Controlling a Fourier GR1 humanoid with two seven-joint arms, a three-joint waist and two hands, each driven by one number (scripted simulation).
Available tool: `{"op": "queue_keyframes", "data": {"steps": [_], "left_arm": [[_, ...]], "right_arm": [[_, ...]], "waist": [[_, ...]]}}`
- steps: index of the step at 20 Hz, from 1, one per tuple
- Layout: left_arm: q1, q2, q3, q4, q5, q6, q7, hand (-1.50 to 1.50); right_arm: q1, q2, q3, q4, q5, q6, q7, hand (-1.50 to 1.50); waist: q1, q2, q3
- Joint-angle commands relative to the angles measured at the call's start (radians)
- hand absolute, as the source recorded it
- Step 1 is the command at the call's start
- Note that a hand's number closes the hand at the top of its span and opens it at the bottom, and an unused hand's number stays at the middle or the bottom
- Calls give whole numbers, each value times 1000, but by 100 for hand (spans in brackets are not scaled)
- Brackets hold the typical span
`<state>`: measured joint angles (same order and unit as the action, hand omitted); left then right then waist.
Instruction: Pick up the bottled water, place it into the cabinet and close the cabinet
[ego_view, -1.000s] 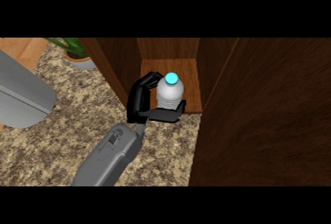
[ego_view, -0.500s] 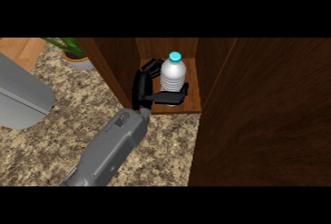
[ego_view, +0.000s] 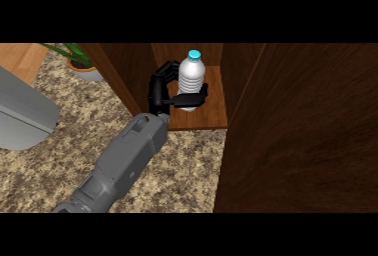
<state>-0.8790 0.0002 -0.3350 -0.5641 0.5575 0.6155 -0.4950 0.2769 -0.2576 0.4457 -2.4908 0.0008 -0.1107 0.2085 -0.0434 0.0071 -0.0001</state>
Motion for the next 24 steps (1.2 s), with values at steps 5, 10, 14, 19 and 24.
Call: {"op": "queue_keyframes", "data": {"steps": [5,10,14,19,24], "left_arm": [[-93,0,67,234,-19,3,-128,150],[-210,0,60,325,-12,85,-98,150],[-191,0,56,386,-39,38,-152,-150],[-225,0,88,418,-19,21,-157,-150],[-219,13,120,436,-12,-44,-188,-150]], "right_arm": [[41,-23,-42,-113,-94,36,39,-150],[22,1,-30,-57,-74,46,-12,-150],[72,-12,-37,-37,-56,70,-78,-150],[19,7,-9,-37,-44,65,-18,-150],[38,6,-29,-92,-61,61,10,-150]], "waist": [[-8,8,-1],[-23,13,0],[-22,12,0],[-31,19,-1],[-23,15,-1]]}}
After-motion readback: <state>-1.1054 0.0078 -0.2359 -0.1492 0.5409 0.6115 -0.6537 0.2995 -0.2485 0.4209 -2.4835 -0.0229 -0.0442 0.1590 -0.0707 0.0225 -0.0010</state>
